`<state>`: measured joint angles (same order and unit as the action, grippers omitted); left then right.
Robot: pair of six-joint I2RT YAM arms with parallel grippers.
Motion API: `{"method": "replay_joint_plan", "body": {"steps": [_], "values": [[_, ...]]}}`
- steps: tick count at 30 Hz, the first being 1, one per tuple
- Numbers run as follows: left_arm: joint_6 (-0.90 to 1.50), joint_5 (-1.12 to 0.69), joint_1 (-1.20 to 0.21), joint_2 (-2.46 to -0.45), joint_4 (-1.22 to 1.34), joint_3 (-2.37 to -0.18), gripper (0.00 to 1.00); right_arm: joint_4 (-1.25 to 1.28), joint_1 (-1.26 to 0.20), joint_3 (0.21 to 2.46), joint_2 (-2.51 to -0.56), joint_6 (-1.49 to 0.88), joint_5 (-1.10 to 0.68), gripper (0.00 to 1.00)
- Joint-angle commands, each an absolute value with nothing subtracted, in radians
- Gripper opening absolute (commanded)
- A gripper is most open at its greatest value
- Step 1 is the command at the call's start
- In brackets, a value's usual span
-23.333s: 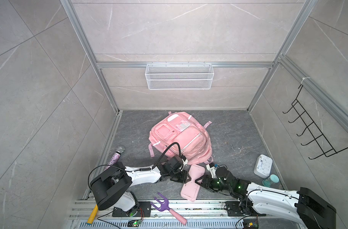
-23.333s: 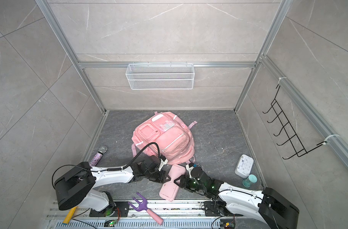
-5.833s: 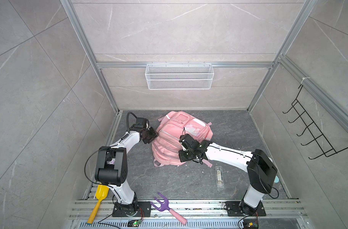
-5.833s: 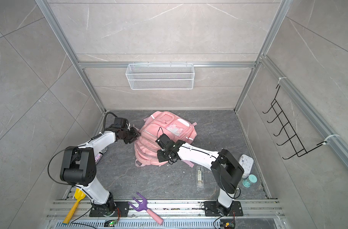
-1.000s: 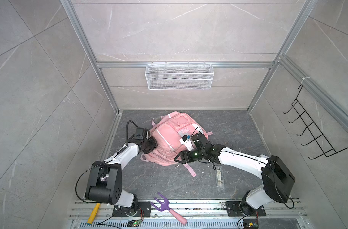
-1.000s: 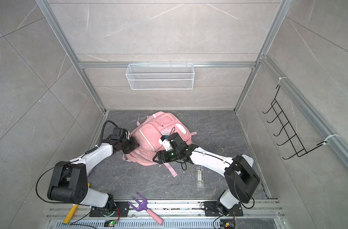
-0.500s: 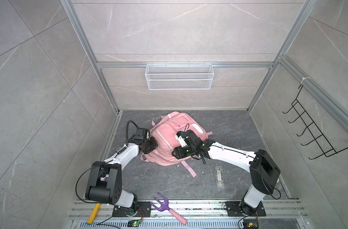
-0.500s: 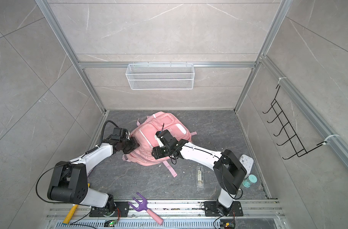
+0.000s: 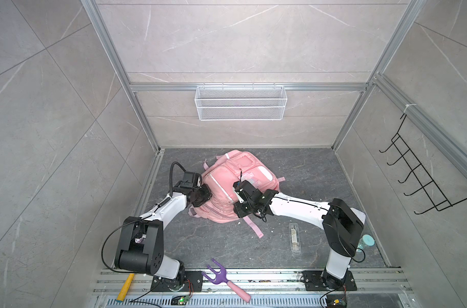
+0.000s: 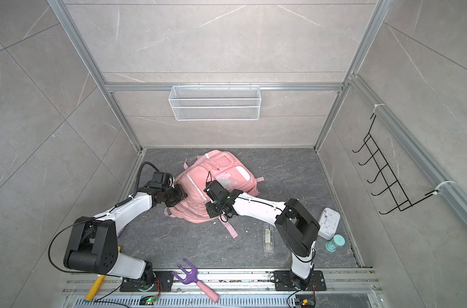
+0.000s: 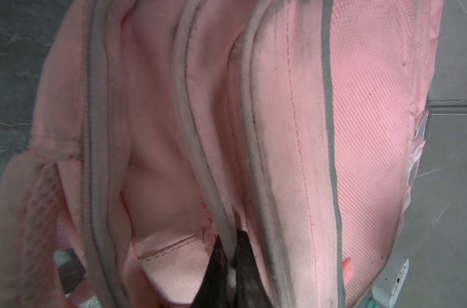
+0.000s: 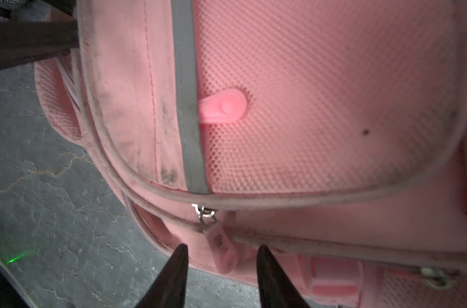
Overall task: Pack books, pencil case, and school supplies into a backpack
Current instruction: Unzip the student bag at the center of the table.
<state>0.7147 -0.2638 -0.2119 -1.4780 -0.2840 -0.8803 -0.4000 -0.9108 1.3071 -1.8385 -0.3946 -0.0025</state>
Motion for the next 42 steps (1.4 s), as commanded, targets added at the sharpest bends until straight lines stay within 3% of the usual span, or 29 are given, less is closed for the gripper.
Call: {"method": "replay_joint_plan", "body": {"steps": [1,17,30,42], "values": [[0.718,-0.297,-0.229,-1.47,-0.276,-0.887,0.0,-0.415,-0.928,1.347,-1.869,-0.378,0.035,0.4],[0.723,-0.29,-0.234,-1.457,-0.275,-0.884,0.0,-0.454,-0.962,1.364,-1.871,-0.358,0.121,0.12],[0.769,-0.264,-0.285,-1.448,-0.242,-0.882,0.0,-0.483,-1.091,1.495,-1.932,-0.414,0.06,0.1],[0.801,-0.244,-0.308,-1.398,-0.236,-0.843,0.0,-0.511,-1.078,1.708,-2.089,-0.512,0.05,0.08]]}}
